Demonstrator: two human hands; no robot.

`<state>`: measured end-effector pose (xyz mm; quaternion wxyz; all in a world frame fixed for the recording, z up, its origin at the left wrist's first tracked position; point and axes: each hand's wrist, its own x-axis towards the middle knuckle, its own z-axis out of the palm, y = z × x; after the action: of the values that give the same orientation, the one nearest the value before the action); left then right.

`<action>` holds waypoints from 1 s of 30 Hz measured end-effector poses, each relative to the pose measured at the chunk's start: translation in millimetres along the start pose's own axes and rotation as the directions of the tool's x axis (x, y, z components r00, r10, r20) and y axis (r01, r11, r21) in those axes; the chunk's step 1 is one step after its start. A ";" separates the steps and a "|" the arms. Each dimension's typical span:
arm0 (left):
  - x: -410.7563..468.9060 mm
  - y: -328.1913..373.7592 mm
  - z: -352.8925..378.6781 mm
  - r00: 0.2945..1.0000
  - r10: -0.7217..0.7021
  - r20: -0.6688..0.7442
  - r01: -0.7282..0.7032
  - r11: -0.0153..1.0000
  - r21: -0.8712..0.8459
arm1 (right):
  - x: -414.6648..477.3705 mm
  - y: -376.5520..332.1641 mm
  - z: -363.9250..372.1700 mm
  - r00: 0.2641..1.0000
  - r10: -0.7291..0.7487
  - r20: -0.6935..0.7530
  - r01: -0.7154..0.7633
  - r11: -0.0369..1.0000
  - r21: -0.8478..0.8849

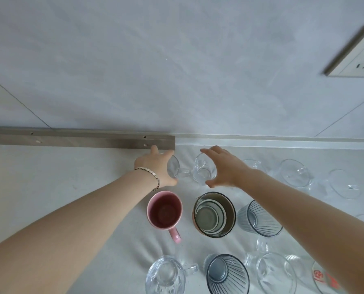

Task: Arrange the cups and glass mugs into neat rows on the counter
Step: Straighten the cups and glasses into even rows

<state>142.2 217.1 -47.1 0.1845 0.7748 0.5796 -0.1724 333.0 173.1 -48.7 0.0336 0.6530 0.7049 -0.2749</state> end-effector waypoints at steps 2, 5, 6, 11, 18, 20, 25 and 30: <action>-1.5 0.8 -0.3 1.000 -0.006 0.003 0.006 1.000 0.006 | 0.0 -0.3 0.7 1.000 -0.010 0.007 0.010 1.000 -0.003; -2.8 1.8 -0.4 1.000 -0.011 0.000 0.011 1.000 0.009 | -1.6 -1.6 2.3 1.000 -0.024 0.018 0.024 1.000 -0.009; -3.4 2.1 -0.3 1.000 -0.013 0.001 0.013 1.000 0.012 | -3.2 -1.8 2.5 1.000 -0.023 0.021 0.024 1.000 -0.013; -9.6 6.9 -11.0 0.999 -0.007 0.031 0.007 1.000 -0.016 | -28.8 15.0 -16.7 0.995 0.060 -0.084 -0.055 0.997 0.051; -26.0 95.2 -22.9 0.911 0.328 -0.251 -0.354 0.933 -0.066 | -103.3 117.6 -46.4 0.941 0.324 -0.099 -0.325 0.946 0.003; -24.4 127.8 -14.6 0.866 0.456 -0.206 -0.459 0.888 0.036 | -112.9 134.9 -46.2 0.929 0.355 -0.106 -0.355 0.935 0.014; -7.0 184.9 1.7 0.894 0.444 0.054 -0.446 0.879 0.168 | -112.9 153.4 -40.2 0.957 0.287 -0.040 -0.285 0.957 0.045; 0.8 202.9 5.2 0.966 0.242 0.094 -0.253 0.957 0.139 | -100.4 163.0 -34.8 0.976 0.214 0.045 -0.213 0.977 -0.021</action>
<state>337.3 162.4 -34.7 0.1677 0.8458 0.4558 -0.2206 511.5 96.8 -34.5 0.0847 0.7181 0.6319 -0.2792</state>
